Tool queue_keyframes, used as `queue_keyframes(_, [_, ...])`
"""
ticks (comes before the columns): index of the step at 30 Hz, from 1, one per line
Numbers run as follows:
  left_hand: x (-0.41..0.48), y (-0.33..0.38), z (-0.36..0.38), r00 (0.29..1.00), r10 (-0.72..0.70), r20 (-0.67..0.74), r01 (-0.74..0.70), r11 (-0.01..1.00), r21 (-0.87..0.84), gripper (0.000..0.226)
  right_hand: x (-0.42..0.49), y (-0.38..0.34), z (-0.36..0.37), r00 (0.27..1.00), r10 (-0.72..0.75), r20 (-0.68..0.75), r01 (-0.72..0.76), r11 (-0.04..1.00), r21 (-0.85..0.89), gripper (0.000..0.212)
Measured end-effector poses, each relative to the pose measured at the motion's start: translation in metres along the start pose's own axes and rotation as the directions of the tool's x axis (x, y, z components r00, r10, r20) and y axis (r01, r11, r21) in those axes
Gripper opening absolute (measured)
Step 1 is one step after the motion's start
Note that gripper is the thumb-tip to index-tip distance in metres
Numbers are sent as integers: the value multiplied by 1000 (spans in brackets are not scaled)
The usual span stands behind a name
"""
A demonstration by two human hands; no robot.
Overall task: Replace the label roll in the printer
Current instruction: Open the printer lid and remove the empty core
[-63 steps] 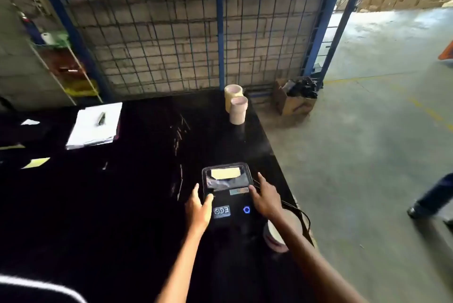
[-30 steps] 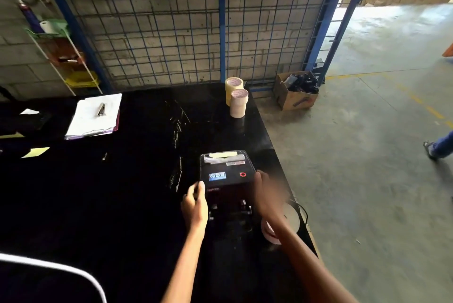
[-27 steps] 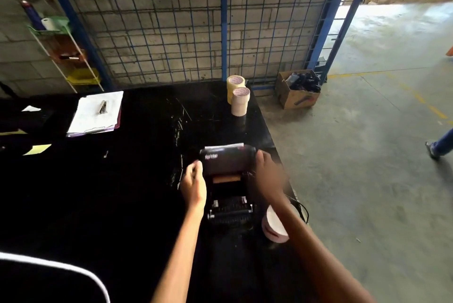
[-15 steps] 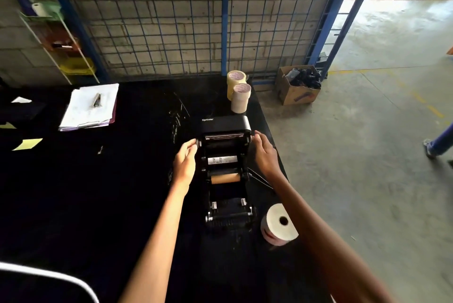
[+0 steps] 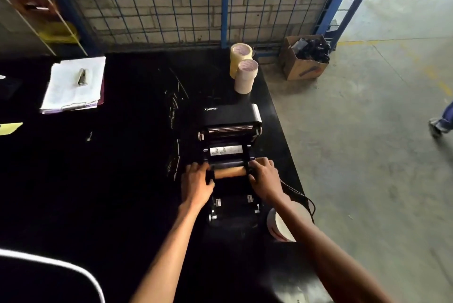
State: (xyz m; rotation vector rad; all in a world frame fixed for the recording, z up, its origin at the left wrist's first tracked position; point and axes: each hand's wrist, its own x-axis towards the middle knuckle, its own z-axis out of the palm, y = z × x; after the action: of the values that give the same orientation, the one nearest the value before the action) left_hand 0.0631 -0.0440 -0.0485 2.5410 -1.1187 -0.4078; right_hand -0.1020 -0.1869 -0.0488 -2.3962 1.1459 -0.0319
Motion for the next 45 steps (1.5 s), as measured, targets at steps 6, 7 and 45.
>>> queue_keyframes(6, [6, 0, 9, 998, 23, -62, -25, 999, -37, 43, 9, 2, 1, 998, -52, -19, 51, 998, -31, 37])
queue_keyframes(7, [6, -1, 9, 997, 28, -75, -32, 998, -50, 40, 9, 5, 1, 997, -67, -40, 67, 998, -11, 36])
queue_keyframes(45, [-189, -57, 53, 961, -129, 246, 179, 964, -196, 39, -228, 55, -16, 971, -37, 237, -189, 493, 849, 17])
